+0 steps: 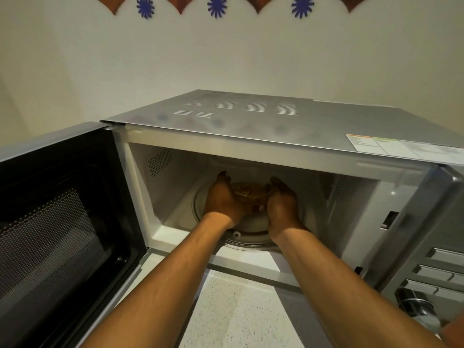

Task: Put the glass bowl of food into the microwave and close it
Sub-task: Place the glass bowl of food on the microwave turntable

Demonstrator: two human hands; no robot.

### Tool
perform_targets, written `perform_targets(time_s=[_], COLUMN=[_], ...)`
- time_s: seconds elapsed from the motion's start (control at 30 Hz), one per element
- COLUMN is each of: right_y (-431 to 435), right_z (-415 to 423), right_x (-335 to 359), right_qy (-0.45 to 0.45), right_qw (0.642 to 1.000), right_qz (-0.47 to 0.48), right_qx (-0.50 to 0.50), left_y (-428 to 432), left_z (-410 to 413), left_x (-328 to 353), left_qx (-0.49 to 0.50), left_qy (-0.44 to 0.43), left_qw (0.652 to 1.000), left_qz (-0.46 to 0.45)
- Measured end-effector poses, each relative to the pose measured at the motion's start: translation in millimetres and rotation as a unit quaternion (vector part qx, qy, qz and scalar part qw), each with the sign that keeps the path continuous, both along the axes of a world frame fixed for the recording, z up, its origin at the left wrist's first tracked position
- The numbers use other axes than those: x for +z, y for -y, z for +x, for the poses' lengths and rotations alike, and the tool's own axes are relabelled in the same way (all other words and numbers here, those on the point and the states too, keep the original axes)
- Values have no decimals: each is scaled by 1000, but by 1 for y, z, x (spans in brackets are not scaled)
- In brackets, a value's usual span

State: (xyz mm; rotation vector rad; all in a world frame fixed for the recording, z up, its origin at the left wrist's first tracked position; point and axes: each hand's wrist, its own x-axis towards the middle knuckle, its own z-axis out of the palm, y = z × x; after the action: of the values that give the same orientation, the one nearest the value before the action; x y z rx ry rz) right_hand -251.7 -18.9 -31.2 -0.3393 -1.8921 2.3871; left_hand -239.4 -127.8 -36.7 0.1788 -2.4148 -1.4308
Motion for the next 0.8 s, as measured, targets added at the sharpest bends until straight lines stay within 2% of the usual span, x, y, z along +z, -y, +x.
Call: perform_targets(time_s=[0.3,0.53,0.63,0.73,0.8], right_y=[-1,-7,-8,-13,-17], right_z=[-3,10,23,57,87], right_x=[-4,7,4,-1,3], right_qy=[4,-35,-32,-6,-67], right_qw=[1000,995,988,991,989], right_qz=[23,93,141,130,131], right_qx=[-3,-14,-55,-19,-3], left_y=[-3,0,5,-4,-12], left_z=[-1,12,42,89,113], left_x=[-6,2,5,7,1], left_qx=[4,-3,12,41,46], left_qy=[12,24,19,1,-27], left_qw=[1000,999,999,997,997], left_qz=[-6,-28,-41,-62,-62])
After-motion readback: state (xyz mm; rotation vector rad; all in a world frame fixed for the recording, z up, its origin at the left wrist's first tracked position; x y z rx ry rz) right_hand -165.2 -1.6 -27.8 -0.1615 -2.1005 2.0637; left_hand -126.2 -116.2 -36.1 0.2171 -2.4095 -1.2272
